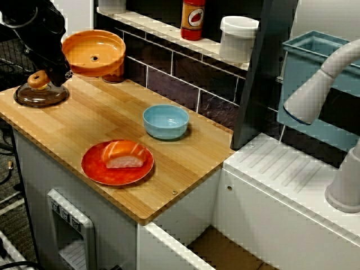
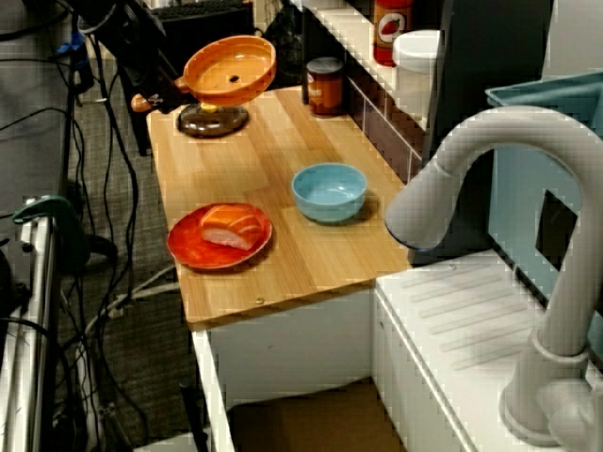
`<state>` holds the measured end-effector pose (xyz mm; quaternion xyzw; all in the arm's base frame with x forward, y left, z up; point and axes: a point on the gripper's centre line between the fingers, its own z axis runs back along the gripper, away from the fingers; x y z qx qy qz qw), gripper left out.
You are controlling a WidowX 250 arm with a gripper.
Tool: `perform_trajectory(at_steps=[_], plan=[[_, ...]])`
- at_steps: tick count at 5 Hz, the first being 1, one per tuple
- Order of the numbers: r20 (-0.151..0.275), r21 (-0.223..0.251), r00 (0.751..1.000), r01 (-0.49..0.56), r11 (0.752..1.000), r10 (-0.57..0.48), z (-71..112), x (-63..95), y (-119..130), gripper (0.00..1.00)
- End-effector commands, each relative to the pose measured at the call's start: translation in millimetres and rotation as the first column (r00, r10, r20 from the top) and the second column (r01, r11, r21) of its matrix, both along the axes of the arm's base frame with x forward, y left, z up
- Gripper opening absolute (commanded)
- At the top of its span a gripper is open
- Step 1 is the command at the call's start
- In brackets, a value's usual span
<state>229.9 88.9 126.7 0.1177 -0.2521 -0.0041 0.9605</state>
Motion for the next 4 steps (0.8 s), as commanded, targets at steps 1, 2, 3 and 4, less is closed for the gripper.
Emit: perform_trajectory(at_steps=[1,2,3,4], plan=[[0.09,-0.023,0.996,0.018,1.0,-0.016,32.5,-1.1,2.7,0.0],[0.119,-0.017,0.993,0.024,1.0,-0.022,37.0,-0.3,-4.6,0.0],[0.18,-0.032,0.983,0.029,0.999,-0.023,40.4,-1.3,-14.8,0.0],[0.188,-0.053,0.981,0.056,0.997,-0.045,44.1,-0.9,-20.4,0.0]])
